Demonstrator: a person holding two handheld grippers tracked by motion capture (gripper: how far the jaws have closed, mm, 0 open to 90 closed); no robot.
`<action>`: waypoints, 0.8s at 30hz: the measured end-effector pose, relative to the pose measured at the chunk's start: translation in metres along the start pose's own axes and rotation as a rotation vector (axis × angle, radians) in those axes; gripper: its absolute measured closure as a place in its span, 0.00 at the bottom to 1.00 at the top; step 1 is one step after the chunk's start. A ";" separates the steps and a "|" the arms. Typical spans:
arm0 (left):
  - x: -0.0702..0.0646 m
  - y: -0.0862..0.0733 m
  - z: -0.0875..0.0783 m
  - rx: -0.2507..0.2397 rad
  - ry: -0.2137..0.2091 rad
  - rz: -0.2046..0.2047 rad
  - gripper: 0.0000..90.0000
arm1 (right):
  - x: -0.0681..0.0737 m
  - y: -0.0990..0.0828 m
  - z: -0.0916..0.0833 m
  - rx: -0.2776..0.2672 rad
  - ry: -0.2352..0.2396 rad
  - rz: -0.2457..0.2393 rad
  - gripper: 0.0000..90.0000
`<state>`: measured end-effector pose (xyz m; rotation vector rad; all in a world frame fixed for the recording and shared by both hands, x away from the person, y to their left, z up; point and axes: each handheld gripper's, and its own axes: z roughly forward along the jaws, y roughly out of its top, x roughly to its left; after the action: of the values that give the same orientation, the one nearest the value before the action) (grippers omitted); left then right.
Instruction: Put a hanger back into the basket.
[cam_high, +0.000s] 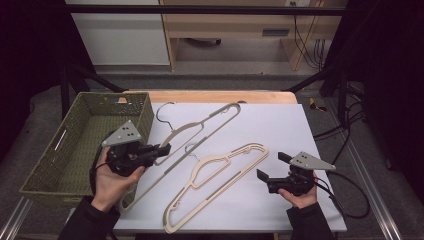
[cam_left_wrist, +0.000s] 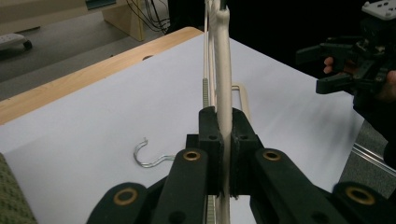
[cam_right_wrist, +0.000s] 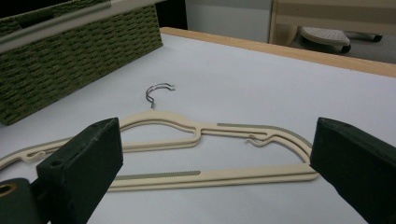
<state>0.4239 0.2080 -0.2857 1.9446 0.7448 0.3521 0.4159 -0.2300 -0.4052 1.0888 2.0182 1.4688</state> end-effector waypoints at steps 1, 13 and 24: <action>0.004 0.002 -0.003 -0.003 0.000 -0.004 0.96 | 0.000 0.000 0.000 0.001 0.000 -0.003 0.03; 0.069 0.007 -0.040 -0.026 0.102 -0.042 0.95 | -0.001 0.000 0.001 0.006 -0.005 0.000 0.03; 0.120 -0.007 -0.065 -0.021 0.173 -0.089 0.96 | 0.000 0.000 0.002 0.006 -0.006 0.003 0.03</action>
<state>0.4795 0.3321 -0.2697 1.8706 0.9326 0.4757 0.4174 -0.2291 -0.4064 1.0986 2.0187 1.4600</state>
